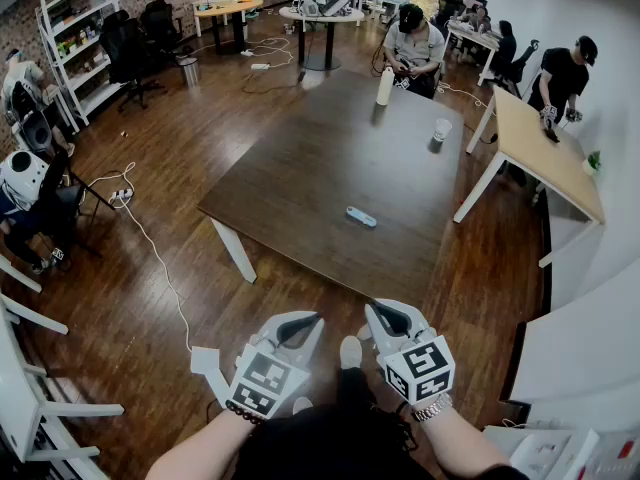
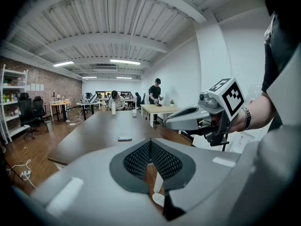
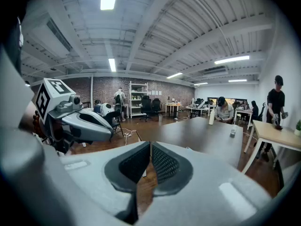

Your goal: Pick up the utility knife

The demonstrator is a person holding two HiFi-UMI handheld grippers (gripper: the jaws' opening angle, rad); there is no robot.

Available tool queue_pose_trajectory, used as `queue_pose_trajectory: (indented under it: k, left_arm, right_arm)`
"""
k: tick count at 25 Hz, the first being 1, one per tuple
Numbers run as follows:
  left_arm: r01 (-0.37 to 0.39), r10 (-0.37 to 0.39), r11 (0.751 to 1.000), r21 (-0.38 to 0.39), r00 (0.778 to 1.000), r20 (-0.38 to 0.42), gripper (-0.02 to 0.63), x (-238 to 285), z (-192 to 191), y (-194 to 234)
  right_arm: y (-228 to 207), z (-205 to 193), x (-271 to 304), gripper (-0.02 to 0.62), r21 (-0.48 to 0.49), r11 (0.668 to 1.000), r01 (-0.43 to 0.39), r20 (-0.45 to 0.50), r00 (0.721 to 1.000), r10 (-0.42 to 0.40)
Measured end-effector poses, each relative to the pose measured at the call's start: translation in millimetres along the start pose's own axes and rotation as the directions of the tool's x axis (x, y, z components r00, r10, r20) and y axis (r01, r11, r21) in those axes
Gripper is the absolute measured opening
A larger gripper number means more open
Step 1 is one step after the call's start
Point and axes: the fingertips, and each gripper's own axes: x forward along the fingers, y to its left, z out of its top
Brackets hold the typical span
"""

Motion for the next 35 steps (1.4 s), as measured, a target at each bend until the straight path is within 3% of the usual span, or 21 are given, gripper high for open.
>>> queue_pose_trajectory:
  k: [9,17,26,35]
  left_arm:
    - [-0.037,0.036,0.999,-0.02,0.997,-0.069,0.017,83,16,58]
    - [-0.021,0.009,0.998,-0.063,0.981,-0.192,0.017,172,15,80]
    - [-0.017,-0.021,0.991,-0.13,0.959,-0.283,0.017,232,0,105]
    - [-0.041,-0.015,0.986,-0.159,0.942,-0.334,0.017,259,-12,121]
  right_arm:
    - [-101,-16,82,0.046,0.024,0.999,-0.039,-0.076,0.996,0.041]
    - [-174,-46,153,0.103,-0.004,0.995,-0.102,-0.187,0.977,0.099]
    - [-208,-83,225,0.151,-0.052,0.984,-0.17,-0.287,0.946,0.148]
    - [-221,-114,266,0.195,-0.106,0.966,-0.236,-0.358,0.915,0.184]
